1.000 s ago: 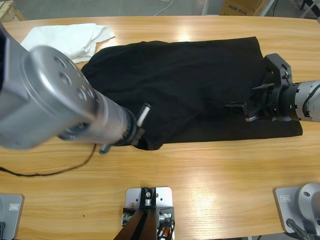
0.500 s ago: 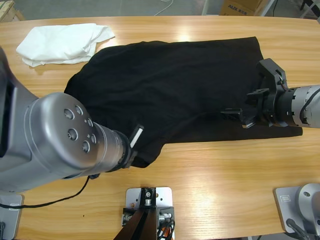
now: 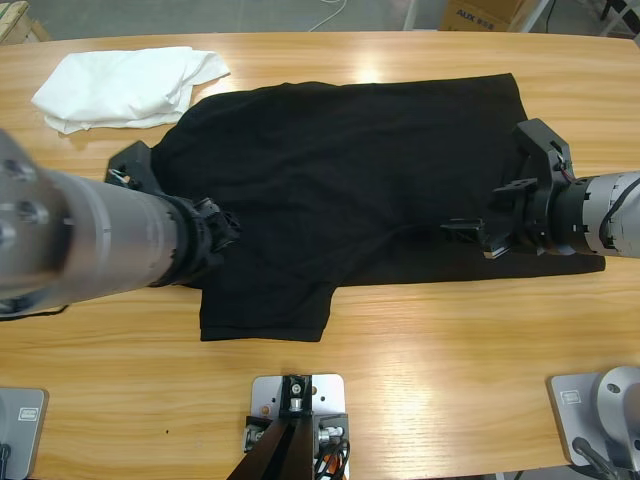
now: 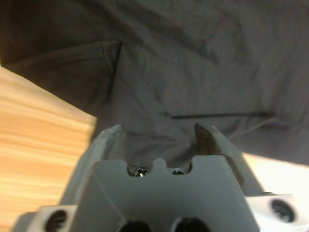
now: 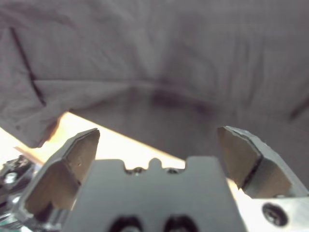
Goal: Fold clothes
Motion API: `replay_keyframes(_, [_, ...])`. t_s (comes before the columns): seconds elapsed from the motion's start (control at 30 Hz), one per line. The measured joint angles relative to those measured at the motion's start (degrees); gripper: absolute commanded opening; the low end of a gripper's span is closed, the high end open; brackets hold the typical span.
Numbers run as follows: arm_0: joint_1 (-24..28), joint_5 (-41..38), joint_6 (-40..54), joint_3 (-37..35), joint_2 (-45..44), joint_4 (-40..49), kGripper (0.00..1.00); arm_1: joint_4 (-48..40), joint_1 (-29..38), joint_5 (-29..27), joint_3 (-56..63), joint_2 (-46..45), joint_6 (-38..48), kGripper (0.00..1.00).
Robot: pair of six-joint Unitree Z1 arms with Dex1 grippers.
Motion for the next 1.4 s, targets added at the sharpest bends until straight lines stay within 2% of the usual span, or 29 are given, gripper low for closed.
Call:
replay_keyframes(0.07, [0.2,0.0,13.3,0.8,0.0,0.0,0.982,2.9,-0.1,0.2,-0.4,-0.5,3.7,1.000])
replay_keyframes(0.1, [0.3,0.0,24.9,1.3,0.0,0.0,0.982,4.5,-0.1,0.7,-0.9,-1.2,5.4,0.999])
replay_keyframes(0.13, [0.4,0.0,35.4,1.7,0.2,-0.2,0.979,5.4,-0.2,1.5,-1.7,-1.8,6.7,0.931])
replay_keyframes(0.17, [0.6,-0.1,44.9,2.1,0.5,-0.3,0.974,6.0,-0.2,2.6,-2.7,-2.3,8.0,0.699])
replay_keyframes(0.2, [0.9,-0.5,52.6,2.5,0.8,-0.4,0.970,6.2,-0.2,3.9,-3.4,-2.3,8.8,0.619])
replay_keyframes(0.3, [2.7,-0.9,70.7,3.8,2.6,-0.4,0.968,6.2,-0.2,7.2,-5.5,1.5,10.4,0.600])
replay_keyframes(0.4, [5.5,-1.0,79.2,4.5,4.0,-0.4,0.968,3.8,-0.2,9.3,-5.9,4.6,13.8,0.599])
replay_keyframes(0.43, [6.6,-1.0,81.4,4.7,4.4,-0.4,0.968,2.6,-0.4,10.1,-5.9,5.6,15.4,0.569])
replay_keyframes(0.47, [7.8,-1.0,83.0,4.8,4.8,-0.5,0.968,1.1,-0.6,11.5,-6.0,6.7,17.2,0.489])
replay_keyframes(0.5, [9.1,-1.0,84.0,5.0,5.2,-0.6,0.968,-0.4,-0.9,12.7,-6.0,7.7,19.2,0.471])
replay_keyframes(0.67, [14.7,-3.9,85.3,5.5,5.5,-1.3,0.968,-6.5,-1.4,19.9,-6.0,12.9,29.8,0.475])
replay_keyframes(0.83, [17.1,-12.7,83.9,7.5,5.6,-4.0,0.968,-8.5,-1.4,22.4,-5.2,15.9,38.2,0.476])
replay_keyframes(0.93, [17.8,-14.4,82.4,9.8,5.8,-6.6,0.968,-8.8,-1.4,23.7,-5.1,16.4,41.7,0.482])
replay_keyframes(1.23, [23.0,-13.9,75.7,12.8,7.9,-9.0,0.968,-9.9,-1.4,28.3,-3.8,20.1,44.3,0.496])
replay_keyframes(1.4, [23.5,-13.7,70.8,13.5,7.9,-11.7,0.968,-15.6,-1.4,30.2,-2.3,23.2,44.4,0.499])
